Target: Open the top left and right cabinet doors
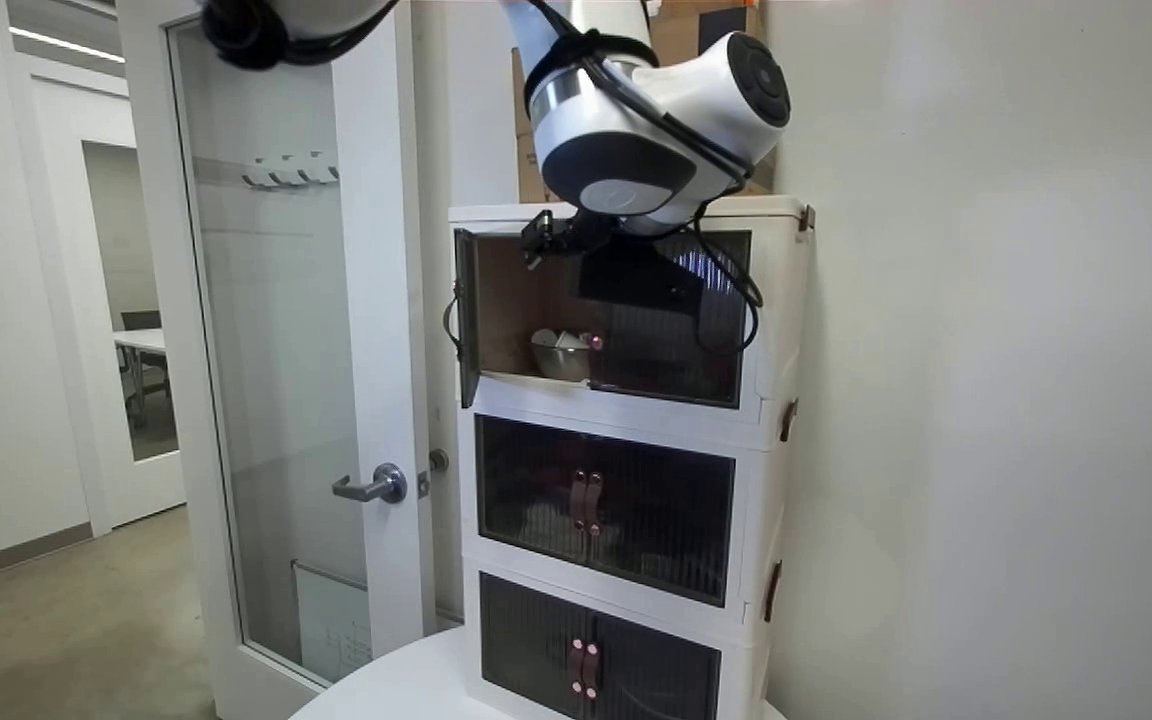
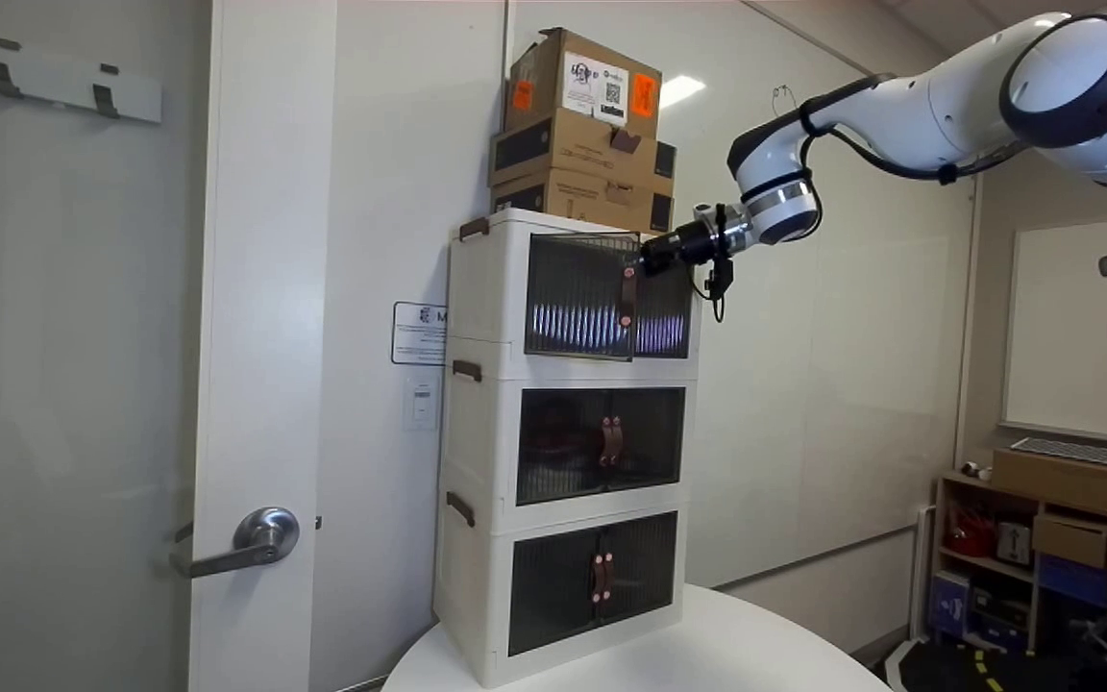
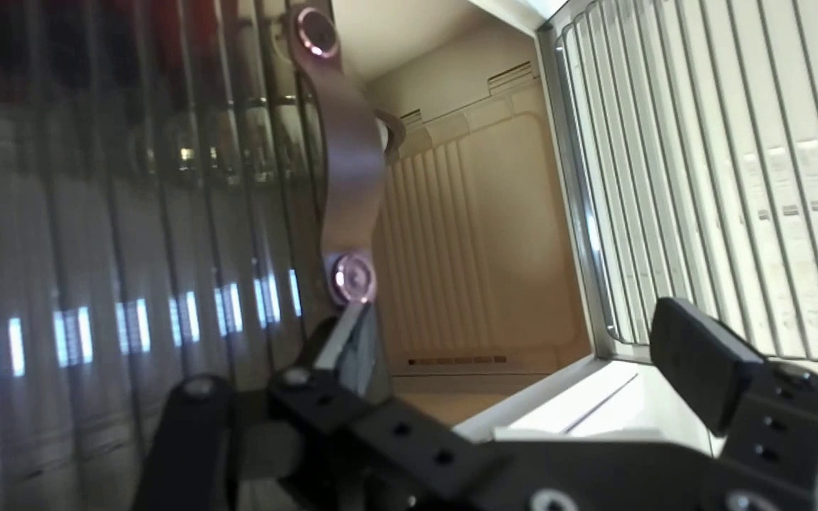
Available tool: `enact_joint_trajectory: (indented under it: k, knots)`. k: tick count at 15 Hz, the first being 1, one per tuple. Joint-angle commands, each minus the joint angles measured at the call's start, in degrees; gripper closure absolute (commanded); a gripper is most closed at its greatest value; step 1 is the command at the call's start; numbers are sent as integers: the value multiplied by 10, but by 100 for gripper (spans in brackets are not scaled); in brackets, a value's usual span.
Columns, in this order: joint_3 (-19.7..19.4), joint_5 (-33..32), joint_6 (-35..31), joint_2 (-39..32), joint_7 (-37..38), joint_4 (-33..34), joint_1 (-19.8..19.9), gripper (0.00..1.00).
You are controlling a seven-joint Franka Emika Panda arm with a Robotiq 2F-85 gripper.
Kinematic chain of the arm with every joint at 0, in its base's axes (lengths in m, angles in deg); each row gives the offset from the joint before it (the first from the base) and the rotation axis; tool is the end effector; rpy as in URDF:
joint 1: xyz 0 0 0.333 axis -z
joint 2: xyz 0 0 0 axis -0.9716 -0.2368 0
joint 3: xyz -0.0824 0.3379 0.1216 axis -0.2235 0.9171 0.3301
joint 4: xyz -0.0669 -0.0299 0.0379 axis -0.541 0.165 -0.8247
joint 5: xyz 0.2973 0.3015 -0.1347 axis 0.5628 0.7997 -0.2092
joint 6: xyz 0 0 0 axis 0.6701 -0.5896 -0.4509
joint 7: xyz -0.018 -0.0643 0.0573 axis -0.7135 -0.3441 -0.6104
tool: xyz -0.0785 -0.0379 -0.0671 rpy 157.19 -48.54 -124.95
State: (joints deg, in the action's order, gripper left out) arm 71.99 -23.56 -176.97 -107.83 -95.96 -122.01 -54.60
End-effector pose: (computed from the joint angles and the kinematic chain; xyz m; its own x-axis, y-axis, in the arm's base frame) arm 0.8380 -0.1683 0.5307 0.3774 0.2152 0.9007 0.7187 -0.6814 -0.1384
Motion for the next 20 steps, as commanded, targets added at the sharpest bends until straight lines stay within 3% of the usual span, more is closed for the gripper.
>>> enact_joint_trajectory:
  k: [1,2,3,4,5,10,18,20]
  knots:
    - [0,2,-11,2,3,-10,-5,0]
    - [-27,17,-2,4,1,-9,-19,0]
    - [-4,6,-24,9,-6,-32,-6,0]
    - [-7,8,-28,12,-7,-39,-5,0]
    - [-32,25,-25,14,-10,-42,-18,0]
    - [-51,41,-29,10,-9,-54,-20,0]
    - [-50,61,-12,10,-12,-57,-35,0]
    - [-42,65,21,10,-21,-55,-33,0]
